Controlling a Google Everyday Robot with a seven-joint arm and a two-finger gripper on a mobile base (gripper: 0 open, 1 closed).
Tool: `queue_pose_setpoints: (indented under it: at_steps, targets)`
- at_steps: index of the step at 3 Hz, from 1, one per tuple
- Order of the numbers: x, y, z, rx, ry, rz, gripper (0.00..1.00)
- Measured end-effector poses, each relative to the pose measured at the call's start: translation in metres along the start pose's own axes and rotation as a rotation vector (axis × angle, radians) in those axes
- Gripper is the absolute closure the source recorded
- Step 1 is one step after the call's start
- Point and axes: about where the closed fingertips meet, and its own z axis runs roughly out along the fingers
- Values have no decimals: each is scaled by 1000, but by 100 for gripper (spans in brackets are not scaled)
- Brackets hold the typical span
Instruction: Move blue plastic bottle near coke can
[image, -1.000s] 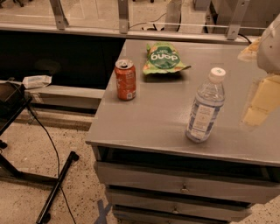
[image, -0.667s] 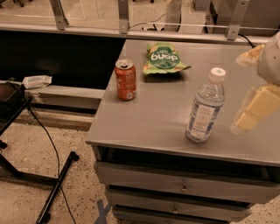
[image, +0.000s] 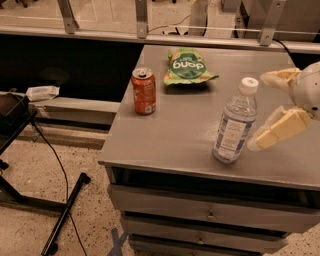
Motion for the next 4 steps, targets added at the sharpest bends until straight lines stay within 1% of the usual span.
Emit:
queue_pose_setpoints:
  at_steps: [1, 2, 3, 4]
  targets:
    - [-10, 0, 23, -86, -131, 31, 0]
    - [-20, 7, 41, -191, -207, 31, 0]
    - [-21, 8, 43, -201, -210, 30, 16]
    - [-23, 9, 44, -204, -211, 28, 39]
